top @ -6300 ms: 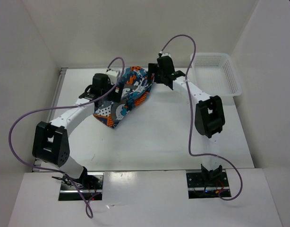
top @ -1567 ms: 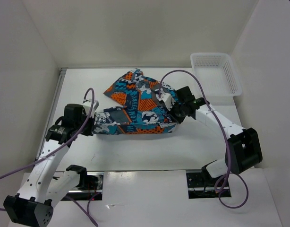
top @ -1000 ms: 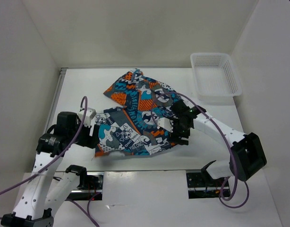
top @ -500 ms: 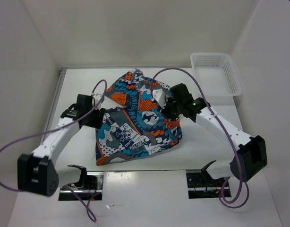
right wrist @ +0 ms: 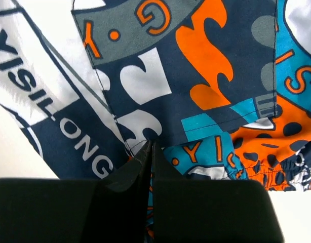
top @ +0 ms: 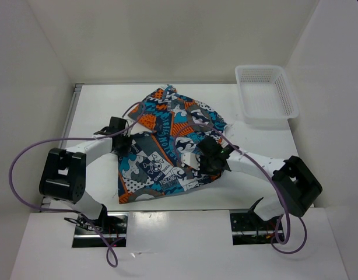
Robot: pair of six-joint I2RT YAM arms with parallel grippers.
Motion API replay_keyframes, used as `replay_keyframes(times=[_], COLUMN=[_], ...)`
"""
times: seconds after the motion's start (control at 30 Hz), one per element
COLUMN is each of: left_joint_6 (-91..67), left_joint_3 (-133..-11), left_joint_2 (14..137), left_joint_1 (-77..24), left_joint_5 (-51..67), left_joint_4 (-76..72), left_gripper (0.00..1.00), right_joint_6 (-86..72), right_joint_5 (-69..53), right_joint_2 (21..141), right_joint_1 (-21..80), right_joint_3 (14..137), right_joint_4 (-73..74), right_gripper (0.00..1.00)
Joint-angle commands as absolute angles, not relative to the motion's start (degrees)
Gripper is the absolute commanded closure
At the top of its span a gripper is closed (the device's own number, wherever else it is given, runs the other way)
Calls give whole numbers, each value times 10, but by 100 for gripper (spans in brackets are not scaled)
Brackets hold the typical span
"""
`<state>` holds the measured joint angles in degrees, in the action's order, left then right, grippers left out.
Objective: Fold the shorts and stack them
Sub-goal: Flatten the shorts out
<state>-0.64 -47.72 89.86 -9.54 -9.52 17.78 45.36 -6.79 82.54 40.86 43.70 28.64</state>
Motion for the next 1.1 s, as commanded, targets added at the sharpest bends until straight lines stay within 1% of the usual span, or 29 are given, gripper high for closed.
replay_keyframes(times=[0.0, 0.07, 0.17, 0.2, 0.23, 0.27, 0.3, 0.33, 0.4, 0.47, 0.53, 0.6, 0.7, 0.77, 0.87, 0.97, 1.07], left_joint_6=[0, 0, 0, 0, 0, 0, 0, 0, 0, 0, 0, 0, 0, 0, 0, 0, 0], left_joint_3=[-475, -498, -534, -554, -600, -625, -648, -696, -743, -792, -800, -816, -861, -916, -973, -964, -917], left_joint_2=[933, 939, 933, 933, 926, 925, 920, 920, 954, 981, 1021, 1063, 1123, 1166, 1219, 1241, 1234], left_joint_1=[-98, -98, -98, -98, -98, -98, -98, -98, -98, -104, -104, -109, -109, -109, -109, -114, -114], left_joint_5=[-123, -123, -92, -77, -61, -26, -12, -1, 5, -7, -42, -76, -74, -74, -69, -89, -102], left_joint_4=[178, 185, 208, 220, 233, 249, 250, 250, 243, 215, 164, 120, 113, 112, 121, 127, 88], left_gripper=[40, 41, 42, 42, 42, 41, 39, 38, 34, 33, 30, 30, 28, 28, 28, 32, 37], right_joint_6=[479, 479, 448, 412, 390, 368, 326, 305, 250, 210, 152, 108, 78, 67, 55, 47, 36], right_joint_5=[-62, -62, -62, -62, -71, -77, -85, -92, -107, -107, -107, -98, -66, -35, -16, 24, 57], right_joint_2=[813, 813, 818, 818, 818, 824, 824, 838, 854, 883, 918, 946, 1000, 1034, 1071, 1090, 1095], right_joint_1=[420, 420, 420, 420, 420, 420, 420, 420, 415, 388, 347, 314, 255, 229, 209, 195, 189], right_joint_3=[435, 435, 482, 527, 553, 580, 631, 655, 712, 738, 770, 795, 816, 832, 848, 856, 850], right_joint_4=[281, 281, 264, 251, 245, 237, 220, 209, 178, 151, 118, 96, 76, 63, 55, 44, 39], right_gripper=[95, 95, 95, 94, 88, 85, 84, 81, 80, 80, 77, 77, 77, 78, 78, 78, 78])
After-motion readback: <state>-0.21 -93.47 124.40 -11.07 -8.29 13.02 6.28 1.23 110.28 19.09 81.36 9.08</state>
